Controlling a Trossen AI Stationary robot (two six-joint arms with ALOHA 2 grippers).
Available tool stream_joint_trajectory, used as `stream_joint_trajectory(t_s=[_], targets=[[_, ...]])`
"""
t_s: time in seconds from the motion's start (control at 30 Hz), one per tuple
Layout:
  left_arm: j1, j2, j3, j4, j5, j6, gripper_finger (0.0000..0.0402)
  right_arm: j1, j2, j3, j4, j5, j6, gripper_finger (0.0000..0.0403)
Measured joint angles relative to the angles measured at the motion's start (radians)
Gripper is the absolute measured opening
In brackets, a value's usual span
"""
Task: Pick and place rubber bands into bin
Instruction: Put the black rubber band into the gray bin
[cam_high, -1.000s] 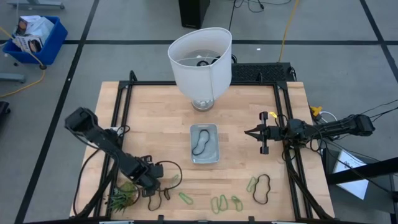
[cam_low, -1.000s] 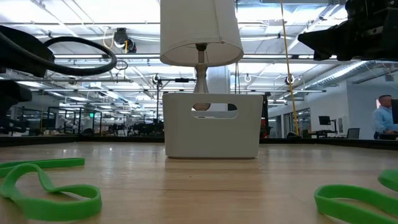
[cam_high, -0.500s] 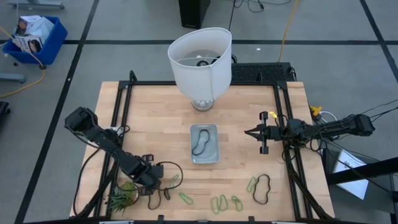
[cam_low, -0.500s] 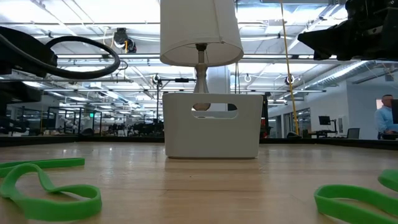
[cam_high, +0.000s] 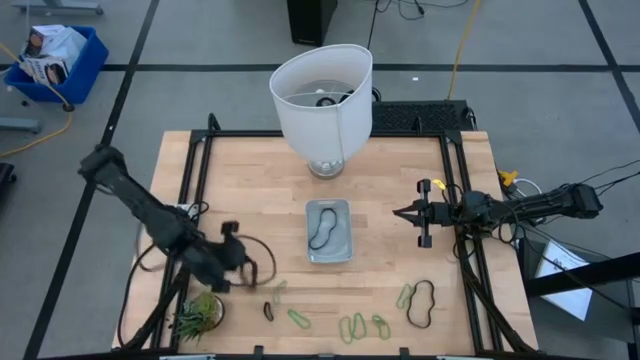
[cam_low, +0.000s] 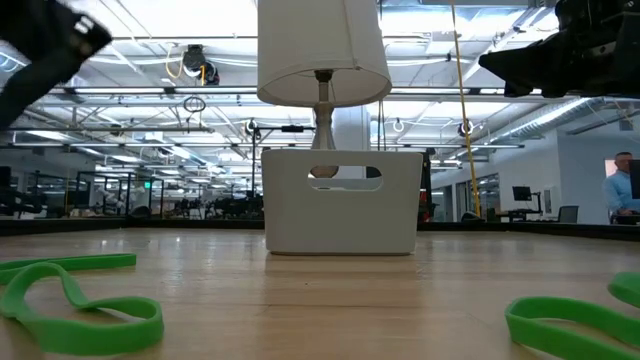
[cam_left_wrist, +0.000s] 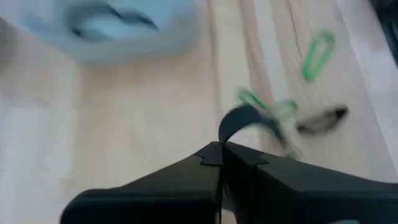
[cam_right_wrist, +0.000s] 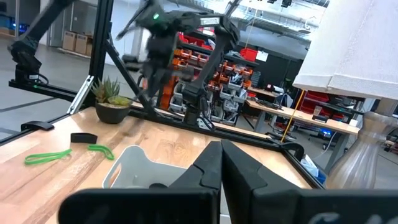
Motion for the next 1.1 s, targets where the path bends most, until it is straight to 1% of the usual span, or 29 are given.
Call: stream_joint_trajectory(t_s=[0.13, 0.27, 0.4, 0.5, 0.6, 0.7, 0.83, 0.93, 1.0, 1.1], targets=[[-0.009, -0.134, -0.01, -0.009, -0.136, 0.061, 0.0005, 0.0, 0.0, 0.0, -0.001, 0.0, 0.0, 0.0], [-0.009, -0.228, -0.089, 0.077, -0.215, 0.158, 0.0004, 0.0, 0.0, 0.0, -0.005, -0.001, -0.001, 0.0], [-0.002, -0.319, -0.237, 0.242, -0.257, 0.231, 0.0003, 0.0, 0.0, 0.0, -0.011, -0.001, -0.001, 0.0], [0.019, -0.369, -0.366, 0.425, -0.304, 0.241, 0.0003, 0.0, 0.0, 0.0, -0.013, -0.001, -0.001, 0.0], [0.046, -0.385, -0.487, 0.626, -0.314, 0.301, 0.0003, 0.0, 0.0, 0.0, -0.014, -0.001, -0.001, 0.0], [0.096, -0.386, -0.562, 0.79, -0.314, 0.336, 0.0003, 0.0, 0.0, 0.0, -0.013, 0.0, -0.001, 0.0], [0.18, -0.382, -0.585, 0.981, -0.315, 0.384, 0.0002, 0.0, 0.0, 0.0, -0.013, 0.001, -0.004, 0.0], [0.231, -0.359, -0.569, 1.106, -0.299, 0.47, 0.0002, 0.0, 0.0, 0.0, -0.013, 0.002, -0.005, 0.0], [0.263, -0.323, -0.54, 1.149, -0.28, 0.514, 0.0002, 0.0, 0.0, 0.0, -0.013, 0.002, -0.005, 0.0], [0.31, -0.248, -0.477, 1.145, -0.256, 0.55, 0.0002, 0.0, 0.0, 0.0, -0.013, 0.002, -0.005, 0.0]])
